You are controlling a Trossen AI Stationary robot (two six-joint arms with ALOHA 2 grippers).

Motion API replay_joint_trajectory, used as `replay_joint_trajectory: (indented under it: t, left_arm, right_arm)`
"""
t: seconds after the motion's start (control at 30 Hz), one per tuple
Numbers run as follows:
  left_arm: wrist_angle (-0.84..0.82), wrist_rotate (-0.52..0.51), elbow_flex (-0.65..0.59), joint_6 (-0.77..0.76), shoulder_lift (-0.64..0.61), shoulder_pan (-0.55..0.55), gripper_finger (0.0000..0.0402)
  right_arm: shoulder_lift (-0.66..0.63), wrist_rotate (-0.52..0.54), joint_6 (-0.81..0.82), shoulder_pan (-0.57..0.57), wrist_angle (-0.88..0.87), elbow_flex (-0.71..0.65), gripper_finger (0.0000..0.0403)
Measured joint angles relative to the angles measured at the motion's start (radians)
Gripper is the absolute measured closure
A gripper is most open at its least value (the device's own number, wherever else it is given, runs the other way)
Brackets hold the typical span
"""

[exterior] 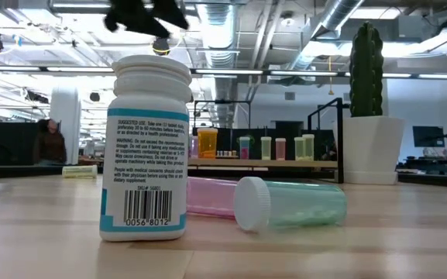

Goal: Pick and place medicine bottles onto shelf by color
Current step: Put the blue pill bottle on the shelf

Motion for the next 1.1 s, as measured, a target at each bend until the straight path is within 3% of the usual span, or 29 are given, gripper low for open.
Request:
replay_joint_trajectory:
  t: [0.13, 0.23, 0.33, 0.47, 0.63, 0.9, 1.1]
  left_arm:
    - [0.175, 0.361, -0.001, 0.209, 0.007, 0.105, 0.0145]
    - [0.320, 0.564, 0.000, 0.339, 0.006, 0.163, 0.0145]
    - [0.460, 0.683, 0.000, 0.453, 0.006, 0.206, 0.0145]
    - [0.558, 0.812, 0.000, 0.496, 0.006, 0.263, 0.0145]
    - [0.539, 0.783, 0.000, 0.481, 0.006, 0.307, 0.0145]
    - [0.562, 0.721, 0.001, 0.438, 0.049, 0.337, 0.0145]
    - [0.663, 0.734, -0.001, 0.398, 0.126, 0.360, 0.0145]
  right_arm:
    - [-0.041, 0.034, 0.002, -0.024, -0.049, 0.000, 0.0269]
    - [-0.058, 0.034, 0.001, -0.041, -0.089, 0.000, 0.0269]
    - [-0.060, 0.017, -0.017, -0.052, -0.111, 0.000, 0.0269]
    - [-0.061, -0.042, -0.040, -0.060, -0.092, -0.020, 0.0269]
    - [-0.081, -0.061, -0.068, -0.084, 0.026, -0.118, 0.0269]
    - [-0.171, -0.171, -0.065, -0.139, 0.408, -0.370, 0.0269]
    - [-0.154, -0.243, -0.044, -0.106, 0.563, -0.426, 0.0269]
